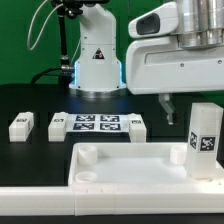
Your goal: Assemble desk
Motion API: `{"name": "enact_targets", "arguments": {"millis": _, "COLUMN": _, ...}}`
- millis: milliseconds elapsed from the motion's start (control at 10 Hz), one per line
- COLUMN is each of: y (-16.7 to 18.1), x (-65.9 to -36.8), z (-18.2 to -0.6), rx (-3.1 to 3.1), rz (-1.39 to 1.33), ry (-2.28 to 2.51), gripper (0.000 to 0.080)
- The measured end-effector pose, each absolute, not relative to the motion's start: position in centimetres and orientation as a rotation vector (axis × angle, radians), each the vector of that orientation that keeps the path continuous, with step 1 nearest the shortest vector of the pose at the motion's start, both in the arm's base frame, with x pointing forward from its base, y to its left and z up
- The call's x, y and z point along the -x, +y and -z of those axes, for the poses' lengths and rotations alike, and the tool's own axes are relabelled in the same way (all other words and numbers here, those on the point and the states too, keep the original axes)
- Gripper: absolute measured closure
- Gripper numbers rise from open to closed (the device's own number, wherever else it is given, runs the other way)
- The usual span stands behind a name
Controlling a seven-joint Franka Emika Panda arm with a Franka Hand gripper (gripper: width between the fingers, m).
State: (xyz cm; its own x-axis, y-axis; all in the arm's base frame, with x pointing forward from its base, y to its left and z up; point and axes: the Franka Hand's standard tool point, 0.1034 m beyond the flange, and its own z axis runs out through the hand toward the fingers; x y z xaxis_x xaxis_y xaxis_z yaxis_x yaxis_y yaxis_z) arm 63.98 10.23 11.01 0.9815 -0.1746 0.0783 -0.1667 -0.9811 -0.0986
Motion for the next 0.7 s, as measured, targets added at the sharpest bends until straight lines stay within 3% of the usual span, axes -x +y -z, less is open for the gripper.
{"name": "enact_targets", "arguments": {"millis": 100, "y": 10.16, "x": -63.92, "z": -10.82, "rx": 3.058, "rz": 0.138, "ry": 0.086, "gripper": 0.015}}
{"name": "enact_targets", "arguments": {"millis": 300, "y": 10.27, "x": -63.9, "z": -10.8, "rx": 3.045, "rz": 0.133, "ry": 0.187, "gripper": 0.015}}
{"name": "enact_targets", "arguments": {"millis": 500, "y": 10.33, "x": -63.87, "z": -10.78, "rx": 3.034, "rz": 0.128, "ry": 0.267, "gripper": 0.0431}}
{"name": "enact_targets", "arguments": {"millis": 600, "y": 10.44, "x": -63.85, "z": -10.78, "rx": 3.009, "rz": 0.12, "ry": 0.424, "gripper": 0.0514}}
{"name": "enact_targets", "arguments": {"millis": 700, "y": 10.45, "x": -63.85, "z": -10.77, "rx": 2.99, "rz": 0.114, "ry": 0.531, "gripper": 0.0513}}
